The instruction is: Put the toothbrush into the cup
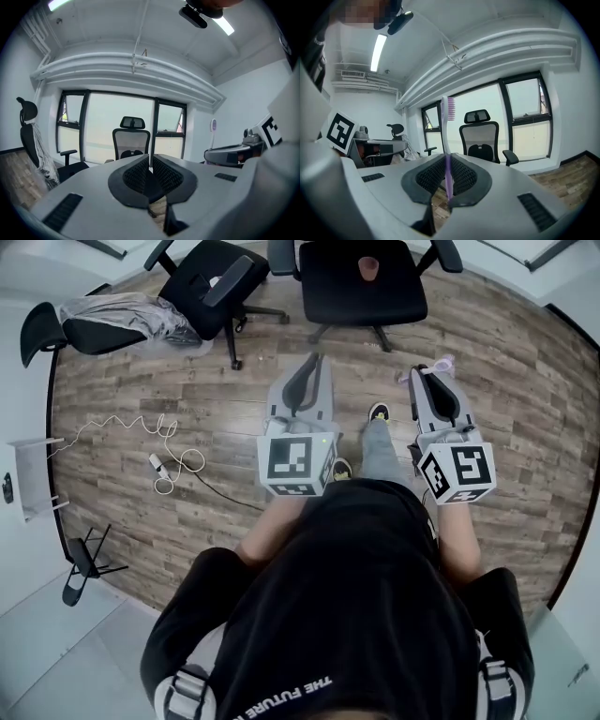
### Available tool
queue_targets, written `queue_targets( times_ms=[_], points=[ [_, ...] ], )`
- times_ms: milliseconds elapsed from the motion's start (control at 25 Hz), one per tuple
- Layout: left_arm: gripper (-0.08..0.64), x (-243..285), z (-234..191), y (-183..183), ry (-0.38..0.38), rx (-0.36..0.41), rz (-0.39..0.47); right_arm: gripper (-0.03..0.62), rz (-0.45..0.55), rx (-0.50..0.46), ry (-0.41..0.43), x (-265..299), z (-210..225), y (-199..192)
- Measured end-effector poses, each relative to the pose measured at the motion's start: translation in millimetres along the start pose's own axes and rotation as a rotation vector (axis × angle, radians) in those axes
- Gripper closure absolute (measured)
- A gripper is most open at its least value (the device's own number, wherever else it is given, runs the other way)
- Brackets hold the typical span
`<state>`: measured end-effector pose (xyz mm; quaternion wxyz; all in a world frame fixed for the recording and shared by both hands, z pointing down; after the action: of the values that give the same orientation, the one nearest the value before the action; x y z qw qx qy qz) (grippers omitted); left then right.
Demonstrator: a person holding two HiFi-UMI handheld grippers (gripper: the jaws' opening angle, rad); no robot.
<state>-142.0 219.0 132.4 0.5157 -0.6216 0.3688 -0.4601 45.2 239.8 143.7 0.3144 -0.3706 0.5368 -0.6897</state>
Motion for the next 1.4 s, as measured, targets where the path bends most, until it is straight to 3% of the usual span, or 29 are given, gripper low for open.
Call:
queue_targets(
  times_ms=[400, 680, 1400],
  points=[
    [0.520, 139, 27, 25, 0.020, 0.027, -0.030, 0.548, 0.008, 0.013, 0.032, 70, 124, 32],
    [0.519, 195, 49, 31, 0.042, 0.052, -0.055, 0.548, 0.023, 0.040, 0.069, 97, 184, 38],
    [0.519, 260, 42, 29, 0.061, 0.052, -0.082, 0.548, 0.027, 0.046, 0.120, 156, 229, 41]
  ],
)
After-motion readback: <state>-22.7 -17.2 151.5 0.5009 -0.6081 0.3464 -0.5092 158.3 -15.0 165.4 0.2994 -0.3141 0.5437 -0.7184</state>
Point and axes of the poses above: the fingertips, and each gripper's own axes: x forward along the fingers, z to its right, y out of its top, the point moved 5 cm from there along -x, backward along the fingers, and after that the axes turned 7 degrees about y, right-handed, at the moved point
